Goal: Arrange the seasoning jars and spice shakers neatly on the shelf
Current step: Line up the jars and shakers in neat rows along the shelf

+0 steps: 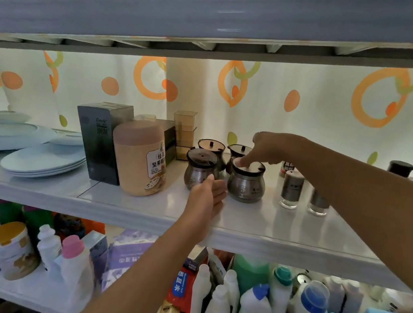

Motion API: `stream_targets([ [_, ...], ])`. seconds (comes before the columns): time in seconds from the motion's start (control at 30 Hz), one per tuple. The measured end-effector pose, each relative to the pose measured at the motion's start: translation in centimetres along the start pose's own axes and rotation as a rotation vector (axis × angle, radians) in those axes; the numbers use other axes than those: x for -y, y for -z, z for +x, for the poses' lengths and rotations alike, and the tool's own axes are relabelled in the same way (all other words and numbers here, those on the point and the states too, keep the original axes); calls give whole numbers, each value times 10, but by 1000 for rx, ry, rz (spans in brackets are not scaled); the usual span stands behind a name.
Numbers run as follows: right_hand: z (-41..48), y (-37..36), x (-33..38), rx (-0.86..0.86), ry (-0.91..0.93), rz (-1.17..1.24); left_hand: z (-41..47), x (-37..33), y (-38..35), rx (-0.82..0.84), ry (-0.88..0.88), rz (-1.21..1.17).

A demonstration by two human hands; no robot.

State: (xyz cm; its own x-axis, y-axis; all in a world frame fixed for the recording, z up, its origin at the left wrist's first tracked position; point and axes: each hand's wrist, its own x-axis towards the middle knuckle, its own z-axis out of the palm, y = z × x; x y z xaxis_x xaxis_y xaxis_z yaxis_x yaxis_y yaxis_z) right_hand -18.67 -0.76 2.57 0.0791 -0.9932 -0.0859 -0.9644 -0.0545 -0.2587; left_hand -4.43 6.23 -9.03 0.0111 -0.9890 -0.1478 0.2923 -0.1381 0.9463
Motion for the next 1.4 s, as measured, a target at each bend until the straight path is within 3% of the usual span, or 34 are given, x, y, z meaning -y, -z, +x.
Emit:
stream_targets([
  [0.13,2,-3,1,89,-27,70,2,-4,3,35,45,-18],
  [1.4,0,-7,16,64,5,67,-4,-7,13,41,43,-122],
])
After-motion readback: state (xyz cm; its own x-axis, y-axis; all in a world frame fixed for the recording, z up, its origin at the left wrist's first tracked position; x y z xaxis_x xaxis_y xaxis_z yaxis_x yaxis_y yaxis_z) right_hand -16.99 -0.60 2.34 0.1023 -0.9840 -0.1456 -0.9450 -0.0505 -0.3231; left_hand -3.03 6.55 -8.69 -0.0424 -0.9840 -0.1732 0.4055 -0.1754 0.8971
